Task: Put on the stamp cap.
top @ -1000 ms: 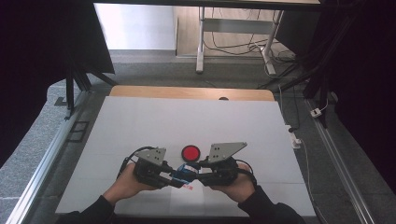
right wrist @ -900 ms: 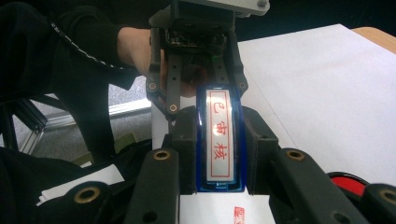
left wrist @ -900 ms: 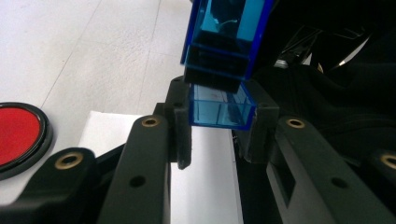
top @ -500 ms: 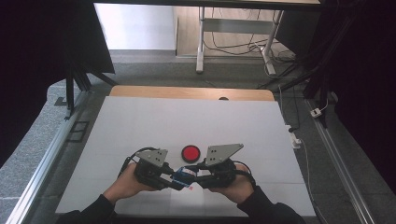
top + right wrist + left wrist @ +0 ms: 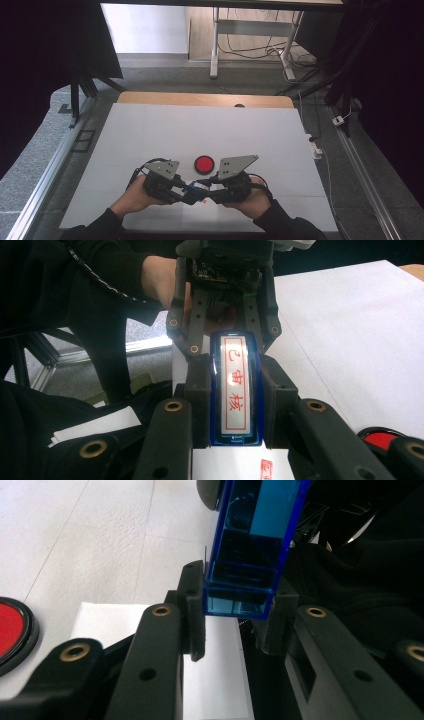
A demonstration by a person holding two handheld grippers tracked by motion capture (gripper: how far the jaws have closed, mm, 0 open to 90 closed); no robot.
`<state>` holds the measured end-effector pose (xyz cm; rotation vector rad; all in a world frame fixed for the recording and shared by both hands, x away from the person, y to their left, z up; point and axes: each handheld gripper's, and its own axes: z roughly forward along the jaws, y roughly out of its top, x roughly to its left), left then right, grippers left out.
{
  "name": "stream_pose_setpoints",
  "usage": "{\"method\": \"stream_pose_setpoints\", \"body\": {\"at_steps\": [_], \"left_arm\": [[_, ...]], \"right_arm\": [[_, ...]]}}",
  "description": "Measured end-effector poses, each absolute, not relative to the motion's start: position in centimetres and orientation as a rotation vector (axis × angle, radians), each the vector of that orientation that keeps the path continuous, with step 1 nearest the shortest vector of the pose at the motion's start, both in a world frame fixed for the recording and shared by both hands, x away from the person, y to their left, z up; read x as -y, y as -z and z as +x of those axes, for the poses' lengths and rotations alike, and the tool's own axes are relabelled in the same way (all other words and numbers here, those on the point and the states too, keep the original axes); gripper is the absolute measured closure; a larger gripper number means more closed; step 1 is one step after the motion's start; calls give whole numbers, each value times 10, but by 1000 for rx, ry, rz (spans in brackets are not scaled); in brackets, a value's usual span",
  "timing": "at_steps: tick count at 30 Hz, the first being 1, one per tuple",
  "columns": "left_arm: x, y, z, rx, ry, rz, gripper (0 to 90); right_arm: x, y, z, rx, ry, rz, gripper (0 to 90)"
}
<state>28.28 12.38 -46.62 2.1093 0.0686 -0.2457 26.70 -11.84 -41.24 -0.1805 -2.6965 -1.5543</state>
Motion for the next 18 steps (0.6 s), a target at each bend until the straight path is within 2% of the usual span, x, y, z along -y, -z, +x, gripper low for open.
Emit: {"method": "stream_pose_setpoints", "body": {"at_steps": [9,18], "left_arm": [[-125,464,279,-12,185,2098,684],[-124,467,281,-30,193,2104,679]], "right_arm": [[120,414,268,2638,1577,-197,713],[119,415,268,2666,1566,-191,713]]}}
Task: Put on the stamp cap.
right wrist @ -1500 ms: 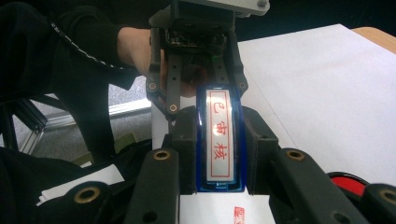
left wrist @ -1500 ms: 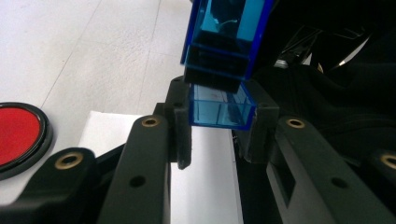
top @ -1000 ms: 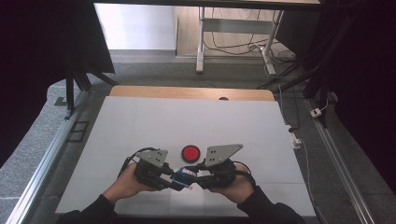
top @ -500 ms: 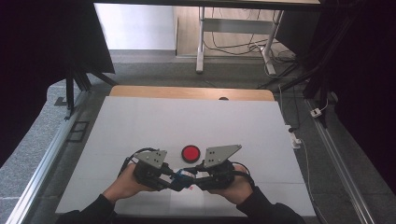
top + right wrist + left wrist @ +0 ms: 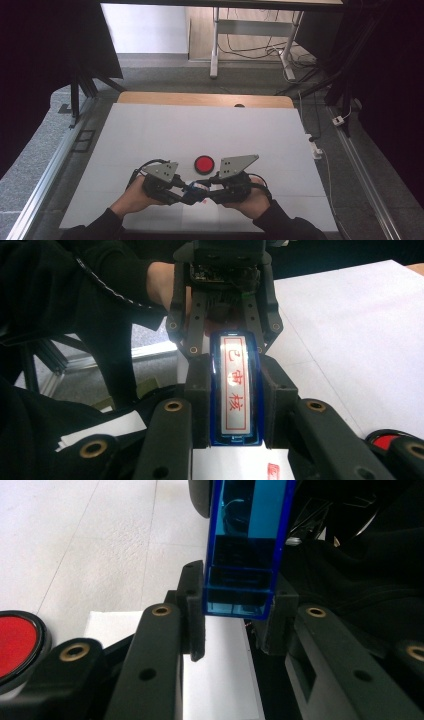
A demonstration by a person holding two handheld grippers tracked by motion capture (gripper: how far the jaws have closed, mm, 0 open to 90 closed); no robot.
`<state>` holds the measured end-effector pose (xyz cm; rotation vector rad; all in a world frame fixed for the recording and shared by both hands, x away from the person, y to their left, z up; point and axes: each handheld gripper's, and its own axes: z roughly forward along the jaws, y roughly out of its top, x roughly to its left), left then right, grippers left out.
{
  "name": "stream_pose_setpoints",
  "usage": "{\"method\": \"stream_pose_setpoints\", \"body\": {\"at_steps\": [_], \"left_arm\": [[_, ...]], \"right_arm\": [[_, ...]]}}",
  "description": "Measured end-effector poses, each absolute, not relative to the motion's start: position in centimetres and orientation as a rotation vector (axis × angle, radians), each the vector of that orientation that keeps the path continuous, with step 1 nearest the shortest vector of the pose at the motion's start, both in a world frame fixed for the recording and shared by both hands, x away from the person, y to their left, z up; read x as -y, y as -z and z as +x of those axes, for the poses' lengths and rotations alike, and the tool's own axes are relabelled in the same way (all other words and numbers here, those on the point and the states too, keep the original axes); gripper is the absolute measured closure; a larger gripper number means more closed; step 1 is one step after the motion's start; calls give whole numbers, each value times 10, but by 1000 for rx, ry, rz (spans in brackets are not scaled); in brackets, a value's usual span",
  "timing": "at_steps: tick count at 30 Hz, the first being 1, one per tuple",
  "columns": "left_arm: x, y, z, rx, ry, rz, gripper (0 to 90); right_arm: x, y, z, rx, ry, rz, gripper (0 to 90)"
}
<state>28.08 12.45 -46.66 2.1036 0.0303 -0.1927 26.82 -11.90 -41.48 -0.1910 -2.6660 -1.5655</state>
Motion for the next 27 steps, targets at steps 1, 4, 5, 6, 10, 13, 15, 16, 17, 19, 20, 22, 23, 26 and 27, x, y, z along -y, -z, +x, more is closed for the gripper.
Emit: {"method": "stream_pose_setpoints", "body": {"at_steps": [1,4,5,6,10,13,15,16,17,19,20,22,23,26,27], "left_arm": [[-124,467,281,-32,194,2104,678],[-124,467,281,-42,192,2104,670],[-124,468,281,-48,189,2105,666],[-124,468,281,-54,187,2108,662],[-123,469,282,-74,178,2121,622],[-124,469,281,-88,167,2124,588],[-124,469,282,-107,160,2126,564],[-125,469,282,-116,159,2129,548],[-125,469,282,-120,158,2130,538],[-126,469,281,-138,149,2133,510],[-127,469,281,-148,147,2134,494],[-128,469,281,-168,147,2128,481],[-129,469,281,-180,143,2130,466],[-132,469,279,-218,125,2132,429],[-133,468,278,-238,119,2134,412]], "right_arm": [[119,415,268,2672,1564,-189,713],[119,414,268,2681,1562,-189,713],[119,415,268,2680,1563,-191,713],[119,415,268,2686,1562,-194,713],[119,414,269,2686,1570,-200,713],[120,413,269,2687,1573,-208,713],[121,413,270,2694,1577,-208,712],[121,414,270,2690,1581,-209,713],[121,413,270,2691,1580,-211,713],[122,413,270,2699,1580,-215,713],[122,413,270,2699,1583,-216,713],[123,412,270,2704,1583,-223,712],[123,412,270,2709,1589,-225,712],[125,412,271,2711,1600,-238,712],[126,411,271,2714,1601,-240,712]]}}
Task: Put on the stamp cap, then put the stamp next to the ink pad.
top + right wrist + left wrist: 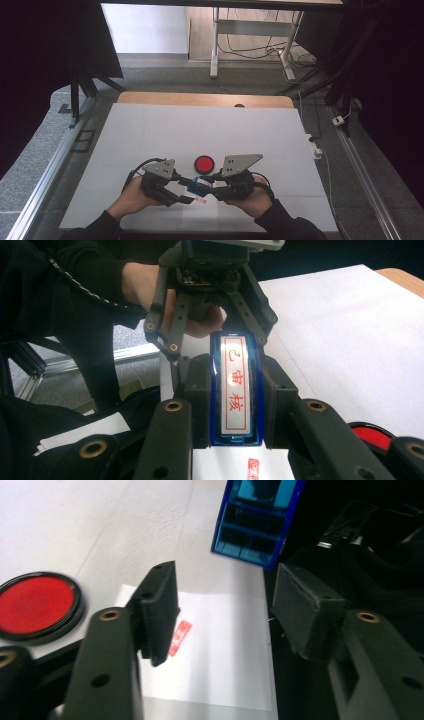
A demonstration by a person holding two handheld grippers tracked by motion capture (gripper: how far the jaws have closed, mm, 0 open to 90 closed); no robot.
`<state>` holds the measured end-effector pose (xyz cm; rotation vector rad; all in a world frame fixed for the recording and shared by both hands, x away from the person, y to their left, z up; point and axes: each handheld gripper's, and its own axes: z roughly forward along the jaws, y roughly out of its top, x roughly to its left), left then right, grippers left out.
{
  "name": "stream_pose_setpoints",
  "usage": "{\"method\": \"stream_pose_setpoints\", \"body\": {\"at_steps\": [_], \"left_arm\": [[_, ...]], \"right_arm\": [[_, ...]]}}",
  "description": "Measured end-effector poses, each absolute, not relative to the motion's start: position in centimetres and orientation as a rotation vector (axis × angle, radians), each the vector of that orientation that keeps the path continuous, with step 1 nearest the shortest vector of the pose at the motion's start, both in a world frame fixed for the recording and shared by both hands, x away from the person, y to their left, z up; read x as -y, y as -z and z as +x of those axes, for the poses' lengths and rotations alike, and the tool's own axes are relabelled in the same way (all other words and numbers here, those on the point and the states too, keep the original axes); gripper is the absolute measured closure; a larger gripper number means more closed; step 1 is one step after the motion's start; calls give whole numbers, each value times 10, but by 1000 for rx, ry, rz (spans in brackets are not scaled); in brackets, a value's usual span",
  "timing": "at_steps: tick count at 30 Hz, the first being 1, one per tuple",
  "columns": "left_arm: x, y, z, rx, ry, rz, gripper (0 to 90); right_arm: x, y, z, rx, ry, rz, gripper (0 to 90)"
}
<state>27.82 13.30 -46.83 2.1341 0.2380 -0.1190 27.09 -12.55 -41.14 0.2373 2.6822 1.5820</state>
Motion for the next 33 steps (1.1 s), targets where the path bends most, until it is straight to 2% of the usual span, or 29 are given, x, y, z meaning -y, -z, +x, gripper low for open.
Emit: {"method": "stream_pose_setpoints", "body": {"at_steps": [19,24,33], "left_arm": [[-154,465,268,-432,26,2125,156],[-157,464,265,-461,16,2122,144],[-170,461,257,-530,6,2094,59]], "right_arm": [[131,409,271,-2653,-1559,281,712],[133,409,272,-2652,-1548,295,712],[137,408,274,-2635,-1542,330,712]]}}
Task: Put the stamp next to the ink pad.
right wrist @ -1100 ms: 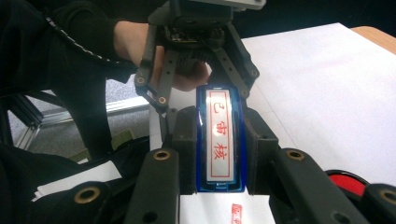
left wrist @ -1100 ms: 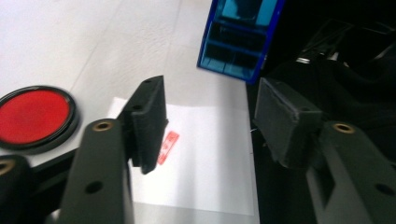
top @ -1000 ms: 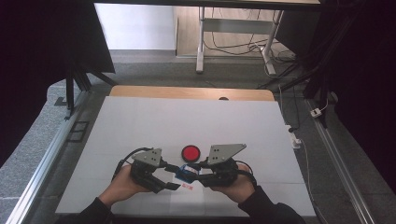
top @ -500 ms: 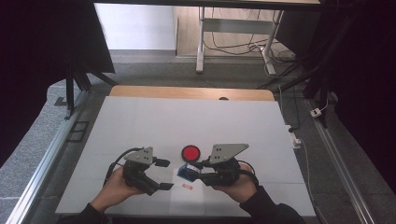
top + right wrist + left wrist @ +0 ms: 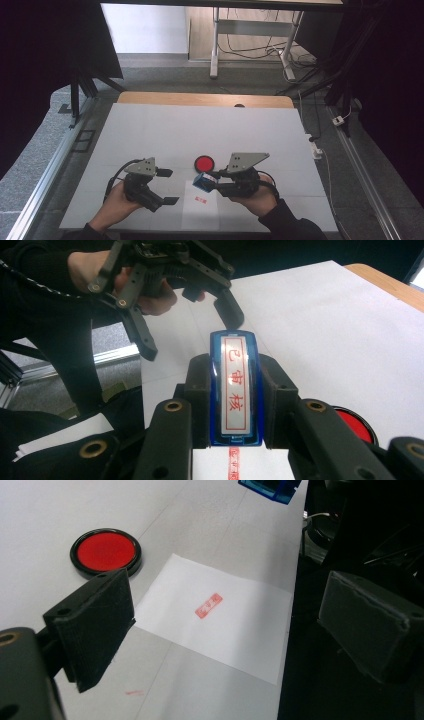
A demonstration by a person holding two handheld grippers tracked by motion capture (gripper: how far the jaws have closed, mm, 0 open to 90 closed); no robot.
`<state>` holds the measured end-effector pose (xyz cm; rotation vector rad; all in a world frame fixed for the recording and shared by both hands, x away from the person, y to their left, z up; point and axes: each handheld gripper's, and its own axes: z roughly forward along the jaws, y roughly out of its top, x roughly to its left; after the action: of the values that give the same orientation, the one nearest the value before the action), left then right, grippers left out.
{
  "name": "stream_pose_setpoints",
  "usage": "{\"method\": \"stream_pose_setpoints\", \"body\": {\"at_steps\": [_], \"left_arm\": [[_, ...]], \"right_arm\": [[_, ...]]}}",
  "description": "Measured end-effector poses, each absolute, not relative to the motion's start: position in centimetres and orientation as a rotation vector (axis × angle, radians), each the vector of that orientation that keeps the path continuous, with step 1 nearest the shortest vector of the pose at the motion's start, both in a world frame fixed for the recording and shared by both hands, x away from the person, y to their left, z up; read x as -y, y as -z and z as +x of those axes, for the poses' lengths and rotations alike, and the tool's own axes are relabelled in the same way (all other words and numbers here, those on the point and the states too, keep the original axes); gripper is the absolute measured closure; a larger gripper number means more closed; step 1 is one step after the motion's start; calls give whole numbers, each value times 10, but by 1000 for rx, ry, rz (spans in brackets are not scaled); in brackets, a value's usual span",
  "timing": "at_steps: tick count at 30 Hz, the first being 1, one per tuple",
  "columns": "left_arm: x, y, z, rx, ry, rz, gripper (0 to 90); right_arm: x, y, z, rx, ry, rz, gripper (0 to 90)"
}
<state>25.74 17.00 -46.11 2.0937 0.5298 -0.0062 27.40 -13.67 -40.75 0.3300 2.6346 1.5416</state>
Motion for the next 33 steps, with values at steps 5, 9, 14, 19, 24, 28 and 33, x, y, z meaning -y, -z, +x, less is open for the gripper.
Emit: {"method": "stream_pose_setpoints", "body": {"at_steps": [5,9,14,19,24,28,33], "left_arm": [[-179,461,252,-581,-19,2081,32],[-187,463,247,-624,-39,2072,15],[-196,465,239,-665,-70,2070,0],[-204,469,230,-714,-99,2078,0],[-213,471,221,-759,-115,2066,0],[-220,475,214,-803,-143,2071,0],[-229,478,205,-856,-167,2066,0]], "right_arm": [[138,408,274,-2629,-1538,340,712],[139,408,275,-2629,-1528,344,712],[141,409,275,-2619,-1512,361,712],[144,409,277,-2616,-1499,391,712],[148,411,280,-2603,-1481,429,712],[151,412,282,-2592,-1464,444,712],[154,413,284,-2579,-1439,463,712]]}}
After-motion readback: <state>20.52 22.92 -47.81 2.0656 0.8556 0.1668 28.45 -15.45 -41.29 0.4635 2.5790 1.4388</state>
